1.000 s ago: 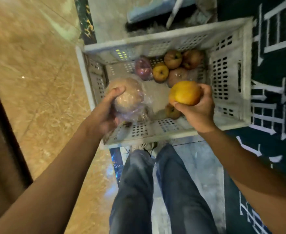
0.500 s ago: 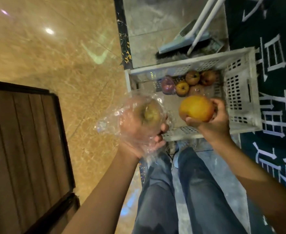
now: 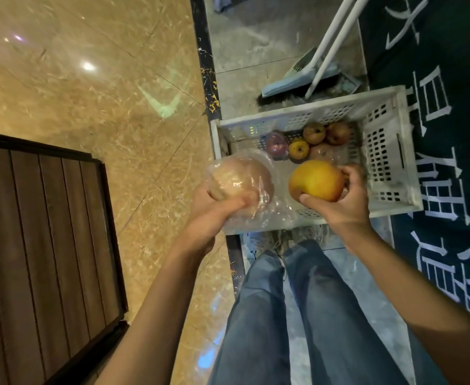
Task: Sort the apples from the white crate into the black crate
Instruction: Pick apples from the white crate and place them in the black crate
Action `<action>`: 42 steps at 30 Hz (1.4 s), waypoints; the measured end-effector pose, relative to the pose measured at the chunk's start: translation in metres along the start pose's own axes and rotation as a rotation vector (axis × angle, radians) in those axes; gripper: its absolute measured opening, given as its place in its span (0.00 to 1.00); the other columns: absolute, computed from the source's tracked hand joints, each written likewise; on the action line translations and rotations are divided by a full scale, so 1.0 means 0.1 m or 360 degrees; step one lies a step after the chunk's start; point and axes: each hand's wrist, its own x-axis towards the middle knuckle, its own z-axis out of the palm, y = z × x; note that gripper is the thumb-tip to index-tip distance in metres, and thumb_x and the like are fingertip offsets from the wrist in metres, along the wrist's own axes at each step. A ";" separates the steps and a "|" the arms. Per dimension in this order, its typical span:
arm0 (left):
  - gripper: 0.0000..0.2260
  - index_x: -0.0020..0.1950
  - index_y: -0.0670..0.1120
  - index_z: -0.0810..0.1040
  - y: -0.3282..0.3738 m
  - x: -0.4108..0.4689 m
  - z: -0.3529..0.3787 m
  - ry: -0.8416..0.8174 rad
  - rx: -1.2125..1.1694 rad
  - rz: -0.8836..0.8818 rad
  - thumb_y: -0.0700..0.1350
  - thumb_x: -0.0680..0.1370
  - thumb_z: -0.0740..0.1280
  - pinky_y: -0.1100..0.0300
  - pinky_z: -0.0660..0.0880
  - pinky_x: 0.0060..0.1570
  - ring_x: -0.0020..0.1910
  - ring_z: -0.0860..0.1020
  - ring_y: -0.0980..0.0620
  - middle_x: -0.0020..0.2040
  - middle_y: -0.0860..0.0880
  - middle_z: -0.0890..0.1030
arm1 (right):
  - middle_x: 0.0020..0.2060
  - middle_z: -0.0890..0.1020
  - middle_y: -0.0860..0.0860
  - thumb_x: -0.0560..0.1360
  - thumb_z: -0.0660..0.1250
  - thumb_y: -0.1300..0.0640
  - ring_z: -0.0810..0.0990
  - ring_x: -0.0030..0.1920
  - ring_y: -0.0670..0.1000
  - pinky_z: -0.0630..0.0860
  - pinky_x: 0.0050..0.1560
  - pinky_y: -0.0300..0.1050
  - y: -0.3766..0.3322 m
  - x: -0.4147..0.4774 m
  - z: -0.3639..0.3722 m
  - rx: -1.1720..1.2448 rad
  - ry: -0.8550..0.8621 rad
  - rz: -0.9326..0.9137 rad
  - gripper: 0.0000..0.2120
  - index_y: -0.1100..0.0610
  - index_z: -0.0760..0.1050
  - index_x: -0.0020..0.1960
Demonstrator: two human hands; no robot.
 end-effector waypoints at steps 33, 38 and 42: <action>0.41 0.66 0.44 0.70 -0.75 0.91 0.30 0.0422 0.1215 0.0424 0.53 0.57 0.80 0.59 0.72 0.57 0.58 0.73 0.52 0.61 0.47 0.75 | 0.53 0.73 0.47 0.60 0.80 0.57 0.76 0.50 0.52 0.75 0.49 0.49 0.58 0.66 0.00 -0.0017 0.0006 0.0203 0.35 0.48 0.65 0.61; 0.37 0.65 0.47 0.70 -1.25 1.67 0.47 0.0382 0.1284 0.0114 0.50 0.60 0.80 0.64 0.65 0.48 0.56 0.73 0.53 0.59 0.48 0.77 | 0.53 0.71 0.48 0.62 0.79 0.60 0.73 0.51 0.50 0.72 0.50 0.46 1.09 1.31 0.11 -0.0168 -0.0007 0.0194 0.34 0.52 0.65 0.62; 0.38 0.63 0.48 0.71 -1.81 2.26 0.56 0.0350 0.1374 0.0053 0.56 0.57 0.79 0.56 0.75 0.50 0.53 0.76 0.49 0.56 0.48 0.78 | 0.54 0.70 0.49 0.62 0.79 0.59 0.71 0.52 0.50 0.70 0.49 0.44 1.59 1.84 0.31 -0.0269 -0.0006 0.0195 0.35 0.55 0.66 0.64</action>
